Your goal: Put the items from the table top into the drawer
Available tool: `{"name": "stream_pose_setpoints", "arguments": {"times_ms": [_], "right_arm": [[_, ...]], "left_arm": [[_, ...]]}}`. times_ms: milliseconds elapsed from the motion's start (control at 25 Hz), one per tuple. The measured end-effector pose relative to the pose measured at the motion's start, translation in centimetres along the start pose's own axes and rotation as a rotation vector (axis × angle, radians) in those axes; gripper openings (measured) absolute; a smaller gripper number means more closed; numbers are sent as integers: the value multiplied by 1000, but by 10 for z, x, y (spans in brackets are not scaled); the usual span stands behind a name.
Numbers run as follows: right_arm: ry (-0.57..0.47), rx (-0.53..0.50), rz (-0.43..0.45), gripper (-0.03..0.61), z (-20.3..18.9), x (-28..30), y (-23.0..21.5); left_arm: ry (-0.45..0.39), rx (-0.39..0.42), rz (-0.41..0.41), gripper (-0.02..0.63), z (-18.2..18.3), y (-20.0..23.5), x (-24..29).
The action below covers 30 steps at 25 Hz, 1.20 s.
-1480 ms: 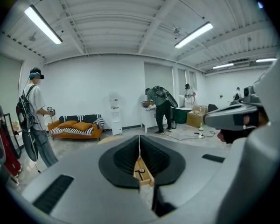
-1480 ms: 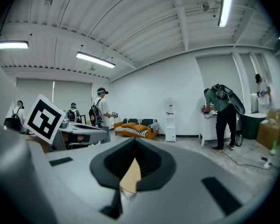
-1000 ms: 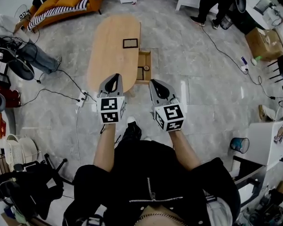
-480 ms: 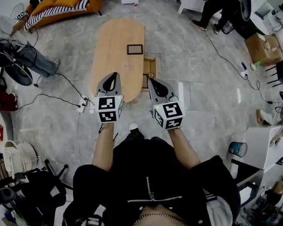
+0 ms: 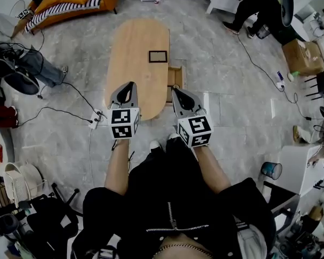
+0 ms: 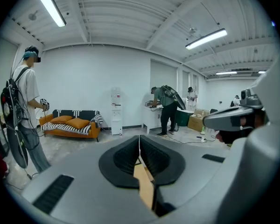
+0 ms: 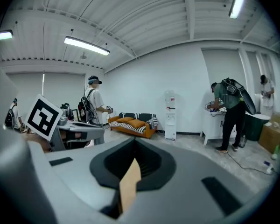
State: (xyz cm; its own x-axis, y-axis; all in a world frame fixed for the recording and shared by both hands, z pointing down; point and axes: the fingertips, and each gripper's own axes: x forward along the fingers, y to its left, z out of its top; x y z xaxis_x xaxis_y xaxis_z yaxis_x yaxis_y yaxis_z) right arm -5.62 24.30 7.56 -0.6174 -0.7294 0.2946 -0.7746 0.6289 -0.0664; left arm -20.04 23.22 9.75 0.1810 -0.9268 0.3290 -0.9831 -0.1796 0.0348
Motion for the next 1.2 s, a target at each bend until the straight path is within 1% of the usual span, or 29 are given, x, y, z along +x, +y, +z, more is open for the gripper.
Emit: {"name": "stream_pose_setpoints", "arguments": {"times_ms": [240, 400, 680, 800, 1000, 1120, 1200], "right_arm": [[23, 14, 7, 9, -7, 21, -16], [22, 36, 29, 9, -4, 44, -29], [24, 66, 75, 9, 5, 94, -67], [36, 87, 95, 9, 9, 118, -88], [56, 117, 136, 9, 12, 153, -117], [75, 137, 150, 9, 6, 173, -135], [95, 146, 154, 9, -2, 184, -146]], "left_arm": [[15, -8, -4, 17, -3, 3, 26], [28, 2, 4, 17, 0, 8, 45], [49, 12, 7, 17, 10, 12, 98], [72, 31, 9, 17, 14, 10, 123], [114, 76, 40, 17, 26, 14, 158], [144, 94, 61, 17, 32, 17, 176], [170, 123, 74, 17, 35, 16, 186]]}}
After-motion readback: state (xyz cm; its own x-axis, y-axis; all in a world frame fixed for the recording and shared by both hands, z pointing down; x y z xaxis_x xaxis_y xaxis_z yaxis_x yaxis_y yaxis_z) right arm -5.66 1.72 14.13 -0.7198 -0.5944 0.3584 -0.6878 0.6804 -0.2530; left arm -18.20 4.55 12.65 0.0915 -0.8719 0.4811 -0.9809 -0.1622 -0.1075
